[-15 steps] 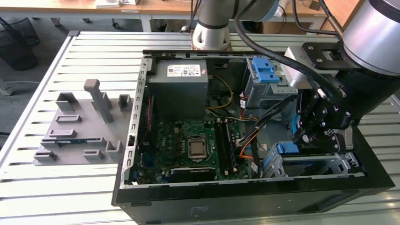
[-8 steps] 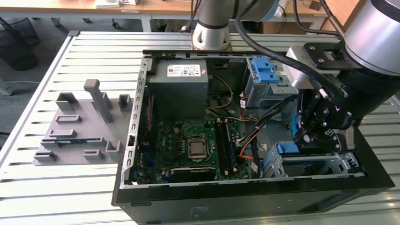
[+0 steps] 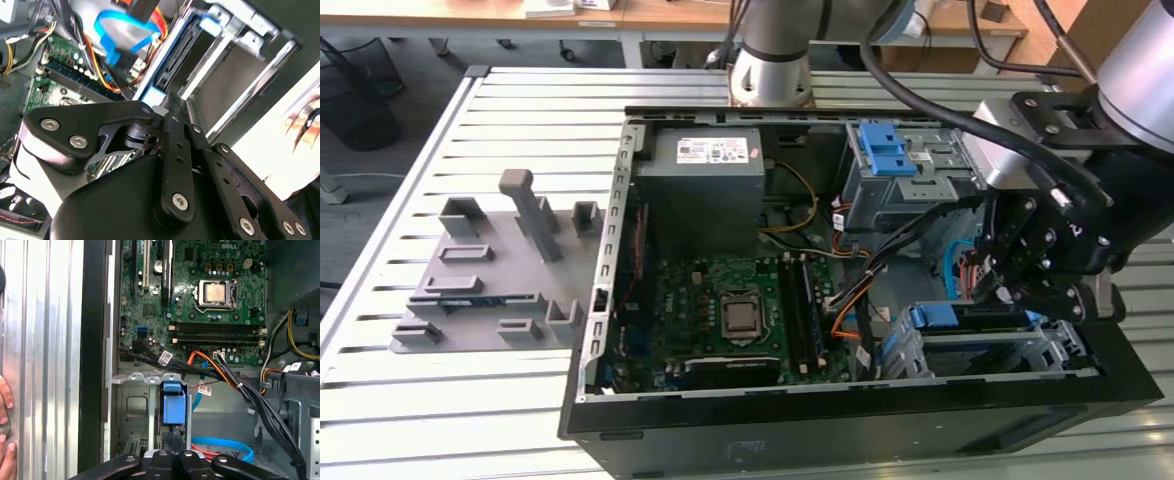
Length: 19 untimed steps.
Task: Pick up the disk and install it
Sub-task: 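Insert the first disk wire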
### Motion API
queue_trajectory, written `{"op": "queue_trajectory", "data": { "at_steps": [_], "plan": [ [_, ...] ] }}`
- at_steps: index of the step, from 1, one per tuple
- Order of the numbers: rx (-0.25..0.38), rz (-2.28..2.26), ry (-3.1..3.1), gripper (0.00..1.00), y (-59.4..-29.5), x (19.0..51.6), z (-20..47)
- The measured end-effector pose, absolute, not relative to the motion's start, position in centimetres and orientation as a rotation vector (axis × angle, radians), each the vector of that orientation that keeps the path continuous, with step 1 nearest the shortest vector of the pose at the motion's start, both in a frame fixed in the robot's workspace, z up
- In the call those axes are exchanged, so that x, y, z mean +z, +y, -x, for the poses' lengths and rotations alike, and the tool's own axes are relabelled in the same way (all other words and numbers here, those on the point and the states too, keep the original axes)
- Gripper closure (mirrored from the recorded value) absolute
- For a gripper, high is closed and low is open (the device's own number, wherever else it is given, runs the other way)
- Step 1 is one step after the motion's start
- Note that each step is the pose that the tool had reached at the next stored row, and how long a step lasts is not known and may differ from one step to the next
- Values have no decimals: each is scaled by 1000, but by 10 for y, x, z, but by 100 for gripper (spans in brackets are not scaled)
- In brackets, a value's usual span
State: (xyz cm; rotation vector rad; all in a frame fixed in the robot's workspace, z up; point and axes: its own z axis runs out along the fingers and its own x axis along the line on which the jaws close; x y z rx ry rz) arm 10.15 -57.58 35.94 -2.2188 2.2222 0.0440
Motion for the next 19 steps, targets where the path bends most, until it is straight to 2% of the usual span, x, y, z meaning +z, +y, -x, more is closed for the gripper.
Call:
{"op": "queue_trajectory", "data": {
  "at_steps": [7, 19],
  "plan": [
    [44, 2219, 2222, 89, -576, 359, -127],
    [44, 2216, 2225, 89, -567, 367, -131]
  ]
}}
